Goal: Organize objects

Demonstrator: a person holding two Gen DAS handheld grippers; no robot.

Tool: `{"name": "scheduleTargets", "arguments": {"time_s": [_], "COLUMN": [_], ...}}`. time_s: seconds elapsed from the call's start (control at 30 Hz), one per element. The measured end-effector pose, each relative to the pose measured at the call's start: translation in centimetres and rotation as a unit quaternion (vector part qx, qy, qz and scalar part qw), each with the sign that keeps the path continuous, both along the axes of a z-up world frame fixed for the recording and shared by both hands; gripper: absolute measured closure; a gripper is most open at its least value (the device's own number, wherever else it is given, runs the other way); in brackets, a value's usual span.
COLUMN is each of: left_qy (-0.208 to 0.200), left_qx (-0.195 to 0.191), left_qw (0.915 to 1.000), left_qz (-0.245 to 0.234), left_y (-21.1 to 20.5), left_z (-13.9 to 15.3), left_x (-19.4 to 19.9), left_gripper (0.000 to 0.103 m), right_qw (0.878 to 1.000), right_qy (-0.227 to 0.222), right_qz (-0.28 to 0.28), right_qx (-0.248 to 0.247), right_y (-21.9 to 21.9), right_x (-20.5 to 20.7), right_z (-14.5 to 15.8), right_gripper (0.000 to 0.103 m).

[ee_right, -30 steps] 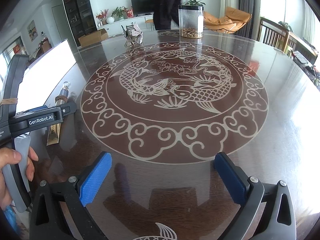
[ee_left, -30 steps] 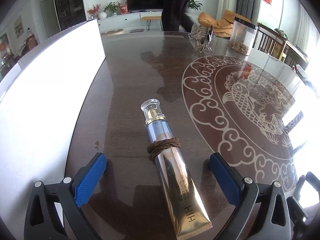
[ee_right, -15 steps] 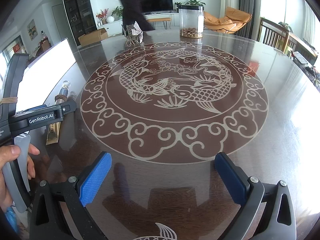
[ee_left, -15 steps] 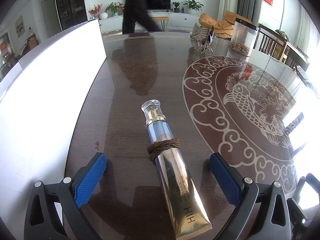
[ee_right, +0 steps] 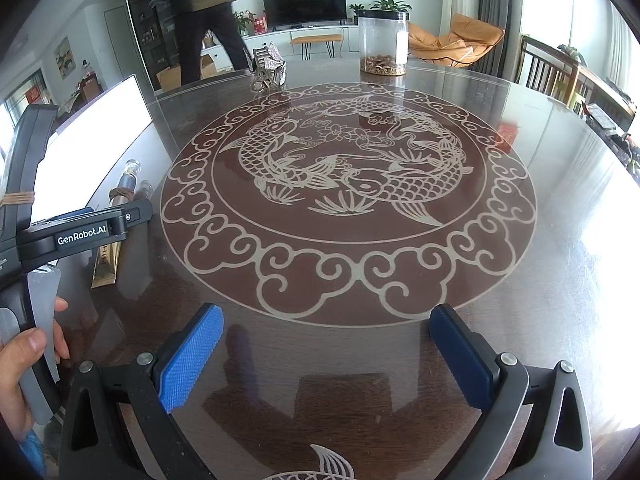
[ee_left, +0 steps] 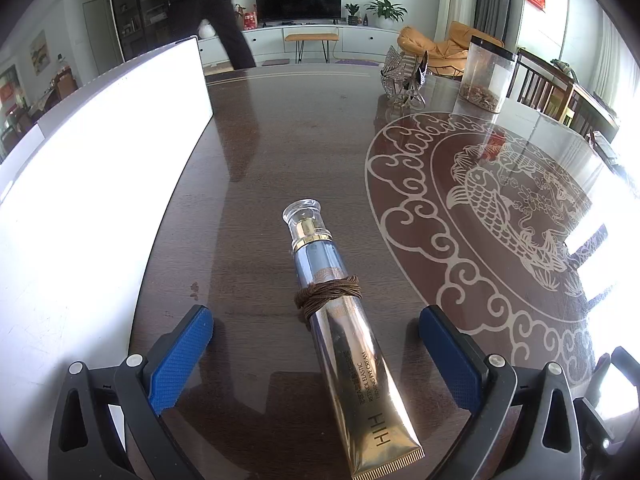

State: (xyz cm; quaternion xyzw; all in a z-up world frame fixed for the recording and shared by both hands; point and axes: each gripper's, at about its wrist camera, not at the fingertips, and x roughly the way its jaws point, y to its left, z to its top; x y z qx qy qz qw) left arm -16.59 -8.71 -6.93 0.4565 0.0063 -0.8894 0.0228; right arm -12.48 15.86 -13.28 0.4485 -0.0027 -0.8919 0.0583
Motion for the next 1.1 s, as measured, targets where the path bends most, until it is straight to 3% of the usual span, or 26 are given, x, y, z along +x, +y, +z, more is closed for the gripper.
{"name": "scheduleTargets", "arguments": {"time_s": [0.27,0.53,0.87,0.97,1.1], "left_qy": [0.0,0.0,0.0,0.0,0.0], "left_qx": [0.0,0.0,0.0,0.0,0.0], "left_qw": [1.0,1.0,1.0,1.0,1.0], "left_qz": [0.0,0.0,0.0,0.0,0.0], "left_y": [0.0,-0.1,-0.1,-0.1,-0.1], "left_z": [0.0,0.0,0.0,0.0,0.0], "left_x": [0.0,0.1,0.1,0.1,0.0], "left_gripper": [0.0,0.0,0.0,0.0,0.0], "right_qw": [0.999,0.998,0.998,0.997,0.995], "right_qy": [-0.022,-0.024,-0.016,-0.029,-0.04], "right_qz": [0.031,0.038,0.039,0.055,0.09], "right_qx": [0.035,0.035,0.036,0.038,0.015], "right_y": [-1.1,-1.0,-1.3,-1.6,-3.5], "right_x": [-1.9,-6.2,-7.7,-9.7,-15.2], "right_z": [0.0,-0.1,0.0,0.0,0.9], "right_gripper": [0.0,0.0,0.0,0.0,0.0]}}
